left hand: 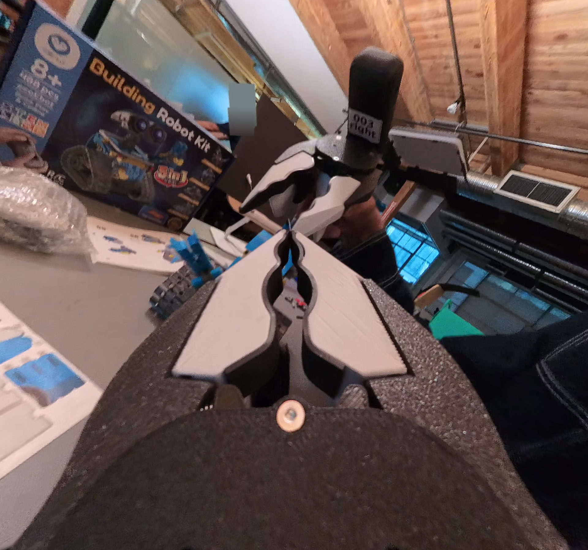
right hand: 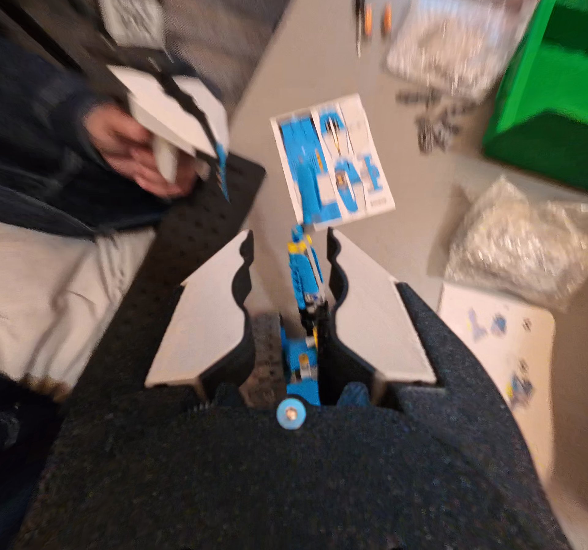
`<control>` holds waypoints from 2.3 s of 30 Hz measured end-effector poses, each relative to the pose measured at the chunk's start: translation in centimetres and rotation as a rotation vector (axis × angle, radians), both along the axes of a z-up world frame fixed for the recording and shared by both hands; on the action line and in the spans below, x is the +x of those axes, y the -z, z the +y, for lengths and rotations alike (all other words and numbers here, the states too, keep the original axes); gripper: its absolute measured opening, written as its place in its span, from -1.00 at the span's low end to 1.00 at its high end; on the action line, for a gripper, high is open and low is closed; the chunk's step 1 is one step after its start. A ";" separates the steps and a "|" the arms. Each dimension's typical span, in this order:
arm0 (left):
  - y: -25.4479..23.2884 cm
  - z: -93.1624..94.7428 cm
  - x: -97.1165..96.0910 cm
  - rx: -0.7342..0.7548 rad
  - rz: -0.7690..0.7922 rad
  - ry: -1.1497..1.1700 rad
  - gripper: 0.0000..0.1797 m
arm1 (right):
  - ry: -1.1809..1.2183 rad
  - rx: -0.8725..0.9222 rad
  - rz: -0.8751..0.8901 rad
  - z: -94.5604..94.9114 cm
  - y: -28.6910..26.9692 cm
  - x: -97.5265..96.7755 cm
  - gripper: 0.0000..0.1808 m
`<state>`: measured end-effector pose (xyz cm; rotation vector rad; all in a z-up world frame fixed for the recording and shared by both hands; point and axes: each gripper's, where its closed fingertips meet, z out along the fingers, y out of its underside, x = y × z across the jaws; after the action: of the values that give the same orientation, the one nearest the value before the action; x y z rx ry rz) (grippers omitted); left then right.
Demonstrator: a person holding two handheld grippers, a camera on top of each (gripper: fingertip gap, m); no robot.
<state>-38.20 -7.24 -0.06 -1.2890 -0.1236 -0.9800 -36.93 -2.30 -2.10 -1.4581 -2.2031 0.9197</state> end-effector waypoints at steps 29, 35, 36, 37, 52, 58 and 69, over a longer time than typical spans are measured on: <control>-1.2 1.1 1.3 0.104 -0.034 -0.039 -1.00 | -0.217 -0.338 0.125 -4.0 -2.2 0.2 -1.00; -1.2 1.1 1.4 0.100 -0.034 -0.040 -1.00 | -0.211 -0.332 0.118 -3.9 -2.1 0.3 -0.98; -1.2 1.1 1.4 0.100 -0.035 -0.040 -1.00 | -0.212 -0.328 0.118 -3.9 -2.0 0.2 -0.96; -1.2 1.1 1.4 0.099 -0.036 -0.039 -1.00 | -0.219 -0.332 0.118 -4.0 -2.1 0.3 -0.96; 3.8 2.4 -1.1 -0.219 0.036 -0.209 -0.55 | -0.171 -0.052 -0.218 -0.6 0.8 2.1 -1.00; 7.8 4.5 0.4 -0.416 -0.008 -0.131 -0.47 | -0.355 -0.174 -0.497 0.3 3.4 4.2 -1.00; 8.6 6.7 2.8 -0.410 0.160 -0.026 -0.74 | -0.352 -0.522 -0.581 1.5 5.2 3.6 -1.00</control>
<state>-35.44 -0.51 -8.62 -1.7319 -0.2255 -0.8509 -33.36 -0.76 -7.34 -1.7650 -2.8574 1.4124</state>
